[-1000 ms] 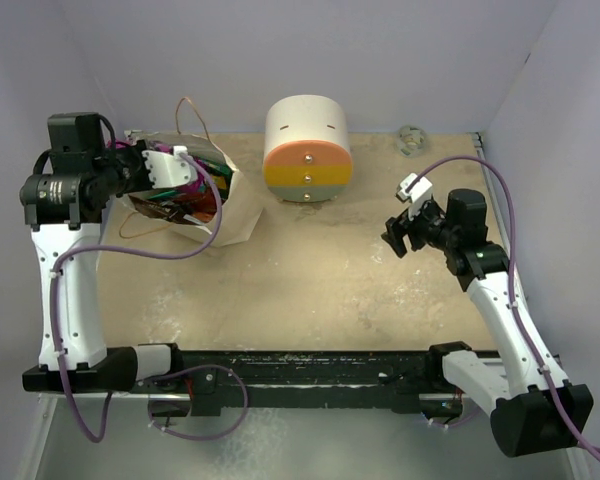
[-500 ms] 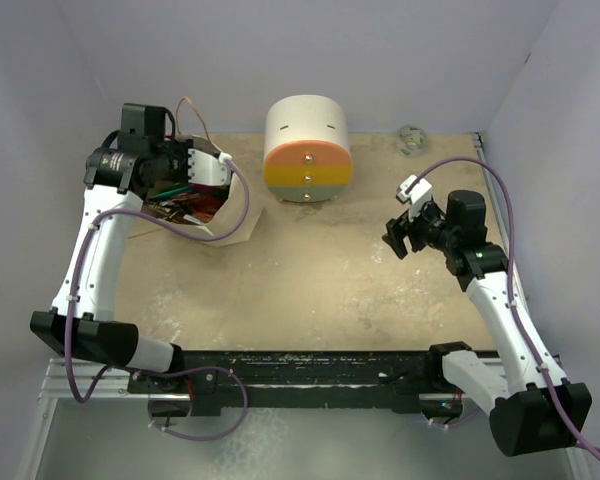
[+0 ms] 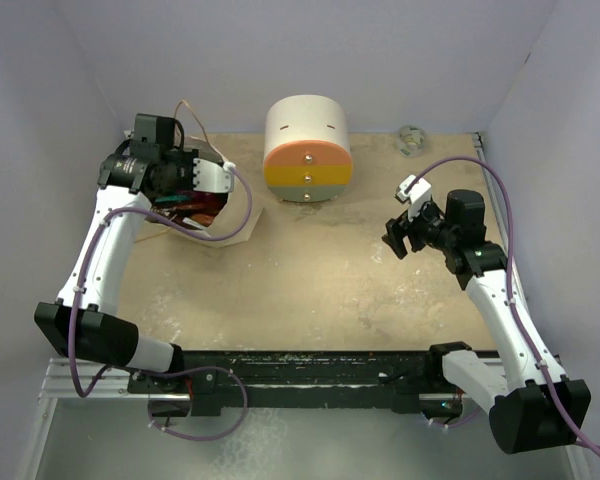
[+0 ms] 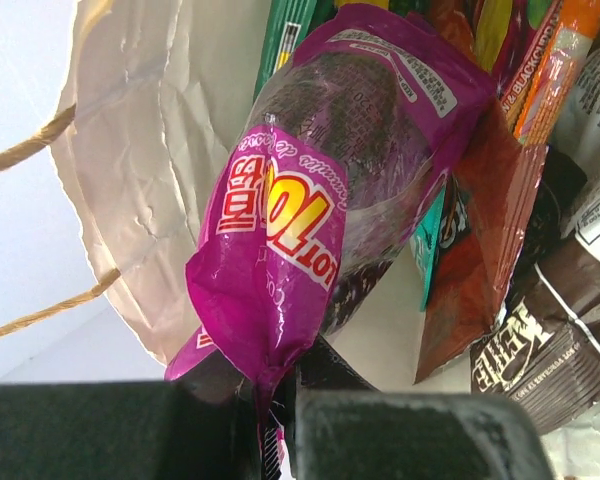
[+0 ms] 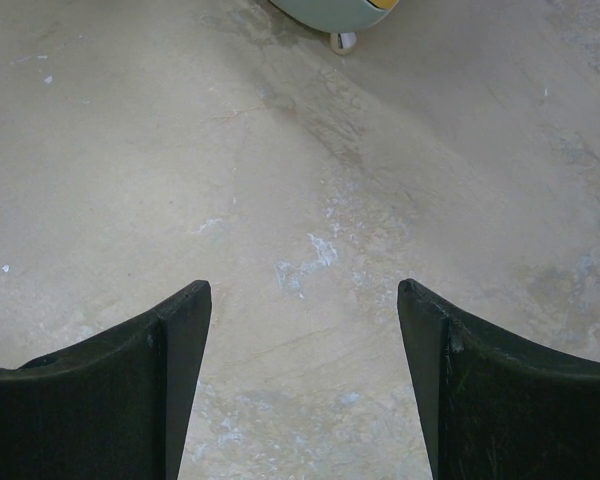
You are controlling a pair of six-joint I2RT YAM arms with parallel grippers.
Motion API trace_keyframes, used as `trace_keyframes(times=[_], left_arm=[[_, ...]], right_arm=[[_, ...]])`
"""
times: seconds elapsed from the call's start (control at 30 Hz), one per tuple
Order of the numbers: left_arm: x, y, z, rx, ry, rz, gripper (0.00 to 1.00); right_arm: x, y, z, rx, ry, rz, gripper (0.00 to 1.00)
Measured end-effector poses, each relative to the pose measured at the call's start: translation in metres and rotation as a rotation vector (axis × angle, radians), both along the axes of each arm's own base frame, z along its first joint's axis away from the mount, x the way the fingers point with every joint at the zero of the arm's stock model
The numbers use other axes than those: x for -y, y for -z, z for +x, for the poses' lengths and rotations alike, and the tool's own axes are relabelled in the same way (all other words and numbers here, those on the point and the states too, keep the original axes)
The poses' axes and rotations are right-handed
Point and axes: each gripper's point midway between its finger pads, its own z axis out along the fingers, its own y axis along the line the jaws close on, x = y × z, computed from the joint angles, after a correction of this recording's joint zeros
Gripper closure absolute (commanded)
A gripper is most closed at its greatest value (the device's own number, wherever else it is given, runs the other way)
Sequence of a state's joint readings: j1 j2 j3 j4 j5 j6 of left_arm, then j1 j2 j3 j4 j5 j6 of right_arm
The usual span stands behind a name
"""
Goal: Place the snacks into the paper bag
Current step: Place the snack in the paper bag.
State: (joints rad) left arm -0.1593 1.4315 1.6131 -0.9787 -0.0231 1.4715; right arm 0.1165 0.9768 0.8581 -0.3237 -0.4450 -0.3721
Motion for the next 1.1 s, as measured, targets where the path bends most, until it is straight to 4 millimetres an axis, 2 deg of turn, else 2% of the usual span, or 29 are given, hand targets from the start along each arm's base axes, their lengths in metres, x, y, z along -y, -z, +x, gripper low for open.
trace_keyframes(times=[0.17,0.4,0.5,0.57,0.7,0.83,1.1], left_arm=[[0.007,0.006,0.004,-0.005,-0.012,-0.062,0.87],[0.01,0.04,-0.001,-0.075,-0.042,-0.101,0.81],[0.01,0.047,-0.003,-0.089,-0.057,-0.112,0.76],[0.01,0.046,-0.001,-0.082,-0.063,-0.121,0.72],[0.013,0.043,0.002,-0.066,-0.074,-0.154,0.57],[0.019,0.031,0.004,-0.045,-0.075,-0.199,0.45],[0.03,0.012,0.003,-0.029,-0.071,-0.29,0.43]], right_arm=[[0.0,0.0,0.0,0.001,-0.001,-0.002,0.23],[0.001,0.0,0.0,0.0,0.002,0.0,0.23],[0.0,0.0,0.0,0.0,-0.005,0.004,0.23],[0.0,0.0,0.0,0.0,-0.008,0.006,0.23],[-0.001,0.0,-0.001,-0.001,-0.01,0.007,0.22],[-0.001,0.001,0.0,-0.005,-0.01,0.007,0.22],[-0.001,0.001,0.0,-0.006,-0.009,0.006,0.22]])
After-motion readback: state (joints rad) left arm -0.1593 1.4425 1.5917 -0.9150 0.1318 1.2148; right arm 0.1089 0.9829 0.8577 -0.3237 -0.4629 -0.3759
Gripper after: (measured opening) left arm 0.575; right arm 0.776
